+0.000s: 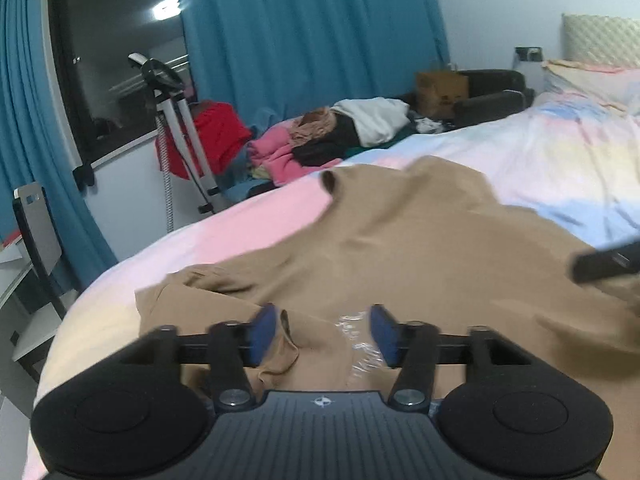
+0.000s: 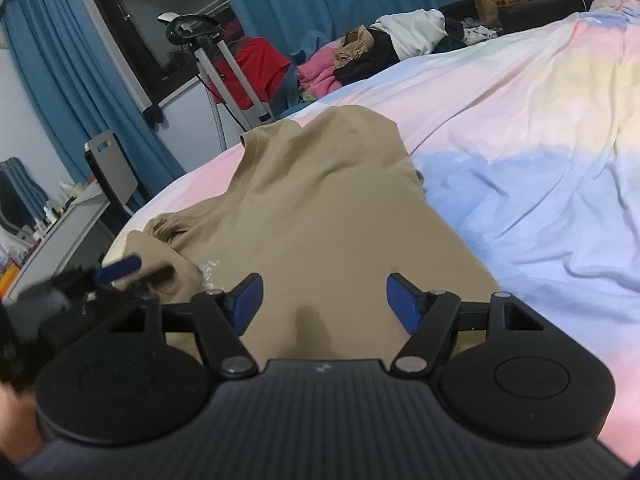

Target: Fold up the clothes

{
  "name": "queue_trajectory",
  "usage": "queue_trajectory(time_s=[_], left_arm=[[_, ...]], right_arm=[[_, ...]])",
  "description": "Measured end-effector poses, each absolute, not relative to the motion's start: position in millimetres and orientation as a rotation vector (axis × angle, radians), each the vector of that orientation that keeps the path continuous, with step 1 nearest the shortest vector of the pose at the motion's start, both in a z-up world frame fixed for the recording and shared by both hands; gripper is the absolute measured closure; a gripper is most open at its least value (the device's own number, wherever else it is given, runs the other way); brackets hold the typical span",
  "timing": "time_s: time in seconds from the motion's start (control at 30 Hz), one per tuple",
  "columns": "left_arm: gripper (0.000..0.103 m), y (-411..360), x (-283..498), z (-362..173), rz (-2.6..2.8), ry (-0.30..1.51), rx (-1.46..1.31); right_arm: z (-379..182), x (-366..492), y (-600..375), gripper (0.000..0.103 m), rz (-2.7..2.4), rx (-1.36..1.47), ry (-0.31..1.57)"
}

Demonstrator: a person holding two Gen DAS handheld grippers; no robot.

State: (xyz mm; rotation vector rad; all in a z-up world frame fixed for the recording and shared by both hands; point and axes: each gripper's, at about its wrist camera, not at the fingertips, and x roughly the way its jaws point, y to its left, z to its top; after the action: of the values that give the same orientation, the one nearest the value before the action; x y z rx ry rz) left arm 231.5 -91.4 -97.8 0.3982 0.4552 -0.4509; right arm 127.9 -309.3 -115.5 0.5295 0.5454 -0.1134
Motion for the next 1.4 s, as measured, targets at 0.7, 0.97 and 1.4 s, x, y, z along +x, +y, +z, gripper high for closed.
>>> queue_trajectory(time_s=[0.7, 0.97, 1.4], left_arm=[[0.046, 15, 224, -117, -0.367, 0.481, 0.288], [0.098, 9, 233, -115, -0.401, 0.468, 0.273], [0.099, 158, 240, -75, -0.022, 0.412, -0.44]], right_arm=[[-126, 131, -283, 0.032, -0.022, 0.485, 0.603], [-133, 137, -275, 0.032, -0.002, 0.465, 0.625], [-134, 136, -275, 0.032, 0.007, 0.477, 0.628]])
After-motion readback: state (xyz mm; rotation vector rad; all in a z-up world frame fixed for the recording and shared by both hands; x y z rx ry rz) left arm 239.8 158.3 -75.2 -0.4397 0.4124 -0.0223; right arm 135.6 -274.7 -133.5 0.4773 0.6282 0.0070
